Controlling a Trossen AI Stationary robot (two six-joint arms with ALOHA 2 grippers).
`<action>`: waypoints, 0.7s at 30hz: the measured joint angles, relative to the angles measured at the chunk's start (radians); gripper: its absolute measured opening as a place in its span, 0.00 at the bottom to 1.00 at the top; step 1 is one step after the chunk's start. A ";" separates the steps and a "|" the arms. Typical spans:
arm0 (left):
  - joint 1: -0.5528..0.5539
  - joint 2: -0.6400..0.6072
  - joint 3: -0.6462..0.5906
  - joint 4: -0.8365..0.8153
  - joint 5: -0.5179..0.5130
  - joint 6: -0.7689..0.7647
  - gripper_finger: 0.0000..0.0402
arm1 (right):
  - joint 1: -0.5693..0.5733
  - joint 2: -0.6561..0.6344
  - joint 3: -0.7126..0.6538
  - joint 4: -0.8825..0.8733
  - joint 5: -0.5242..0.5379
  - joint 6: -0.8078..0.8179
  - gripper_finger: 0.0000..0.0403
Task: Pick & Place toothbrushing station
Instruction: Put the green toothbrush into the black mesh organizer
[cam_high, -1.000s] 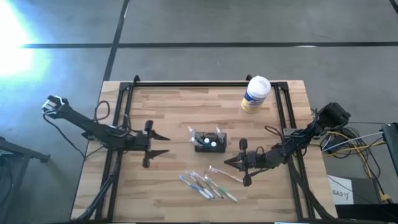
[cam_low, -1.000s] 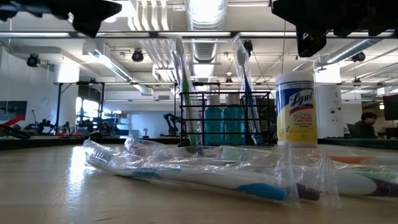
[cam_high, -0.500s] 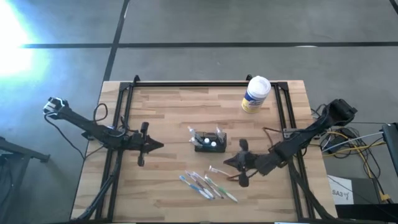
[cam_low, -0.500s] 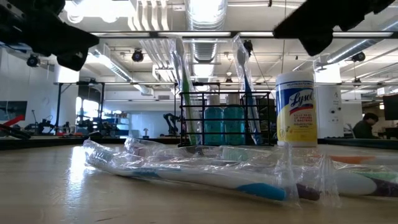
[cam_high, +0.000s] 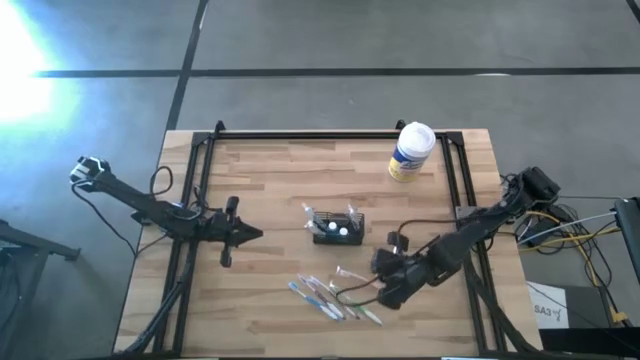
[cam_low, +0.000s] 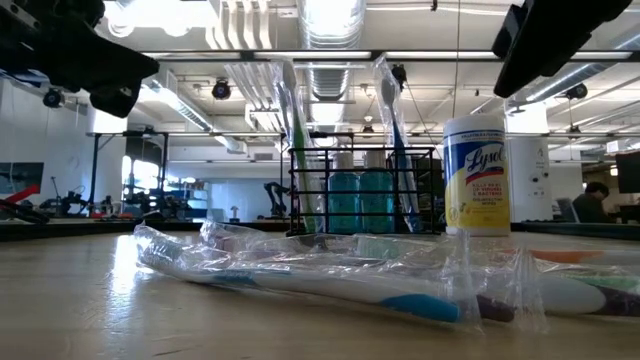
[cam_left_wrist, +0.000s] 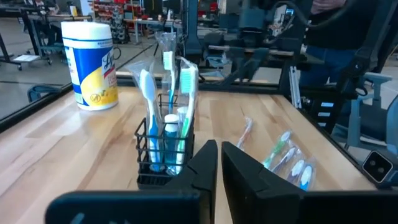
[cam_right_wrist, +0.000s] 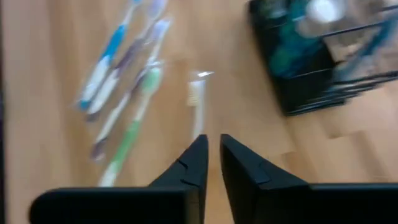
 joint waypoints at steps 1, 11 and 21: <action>0.000 0.000 0.000 -0.002 0.000 0.000 0.07 | 0.003 0.025 0.018 0.001 -0.019 0.006 0.14; 0.000 -0.001 0.000 -0.001 0.000 -0.012 0.05 | 0.025 0.350 0.206 -0.007 -0.301 0.020 0.39; 0.000 -0.001 0.000 -0.001 0.000 -0.033 0.05 | 0.053 0.506 0.301 -0.047 -0.323 0.069 0.45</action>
